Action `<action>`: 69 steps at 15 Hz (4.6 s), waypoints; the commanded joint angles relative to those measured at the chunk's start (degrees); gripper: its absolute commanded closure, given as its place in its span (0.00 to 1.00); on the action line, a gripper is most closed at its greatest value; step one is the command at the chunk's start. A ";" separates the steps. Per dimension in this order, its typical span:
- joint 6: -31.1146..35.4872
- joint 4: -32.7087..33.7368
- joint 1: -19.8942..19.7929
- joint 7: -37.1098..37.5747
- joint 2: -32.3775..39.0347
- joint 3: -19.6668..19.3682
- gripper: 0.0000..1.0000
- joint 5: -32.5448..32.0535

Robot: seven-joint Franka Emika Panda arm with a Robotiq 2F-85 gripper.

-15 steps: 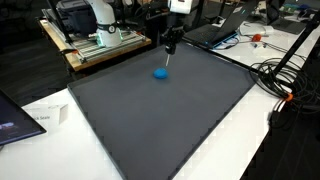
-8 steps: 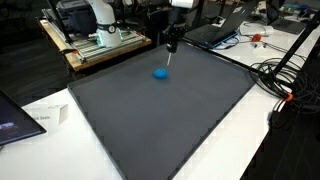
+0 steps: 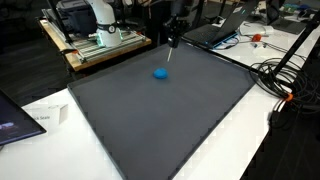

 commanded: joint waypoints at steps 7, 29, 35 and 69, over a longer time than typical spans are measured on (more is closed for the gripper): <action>-7.42 12.09 0.00 -0.23 7.90 -0.66 0.97 1.54; -15.06 30.18 2.47 0.91 28.35 -1.65 0.97 1.72; -17.24 31.34 6.38 5.47 30.47 -2.81 0.97 -0.32; -17.51 24.30 17.80 29.60 29.99 -5.73 0.97 -16.83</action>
